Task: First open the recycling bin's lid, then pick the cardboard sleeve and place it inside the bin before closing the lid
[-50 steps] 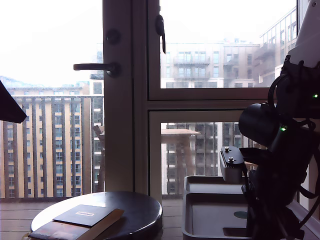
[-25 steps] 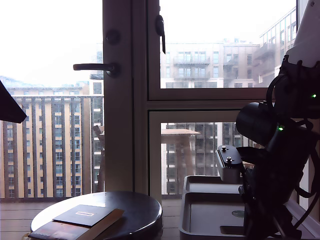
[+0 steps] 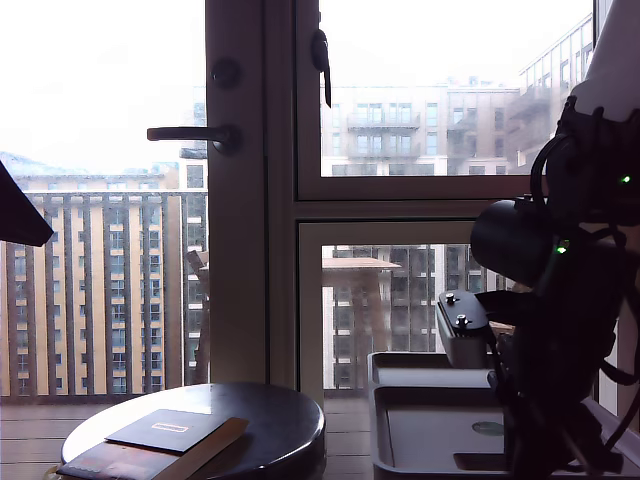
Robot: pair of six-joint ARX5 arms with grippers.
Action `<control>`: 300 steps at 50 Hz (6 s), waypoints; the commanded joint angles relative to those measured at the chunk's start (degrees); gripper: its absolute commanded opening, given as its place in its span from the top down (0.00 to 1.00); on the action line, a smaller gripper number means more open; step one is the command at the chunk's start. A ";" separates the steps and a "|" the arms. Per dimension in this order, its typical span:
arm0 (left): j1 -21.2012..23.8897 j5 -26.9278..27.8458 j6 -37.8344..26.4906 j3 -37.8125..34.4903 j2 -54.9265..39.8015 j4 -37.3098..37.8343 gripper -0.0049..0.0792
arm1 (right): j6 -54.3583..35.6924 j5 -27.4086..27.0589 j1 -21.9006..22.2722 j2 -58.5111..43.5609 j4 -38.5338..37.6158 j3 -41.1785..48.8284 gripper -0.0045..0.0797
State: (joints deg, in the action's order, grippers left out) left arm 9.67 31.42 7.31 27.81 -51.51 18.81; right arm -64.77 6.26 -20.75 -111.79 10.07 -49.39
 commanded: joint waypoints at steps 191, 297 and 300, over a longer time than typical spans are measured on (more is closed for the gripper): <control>1.03 -2.91 58.66 3.32 -66.12 -59.47 0.97 | 3.50 -2.34 -2.12 22.53 11.56 -4.96 0.96; 24.63 -8.02 69.22 10.67 -58.75 -59.82 0.97 | 3.28 -2.36 -2.49 22.53 13.81 -9.11 0.96; 24.85 -8.11 68.87 12.66 -58.75 -57.20 0.97 | 3.28 -2.36 -2.49 22.53 13.75 -9.11 0.96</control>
State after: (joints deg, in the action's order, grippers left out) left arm 34.48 23.68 76.88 39.09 -110.61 -39.42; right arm -61.78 3.55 -22.61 -90.30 25.15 -57.45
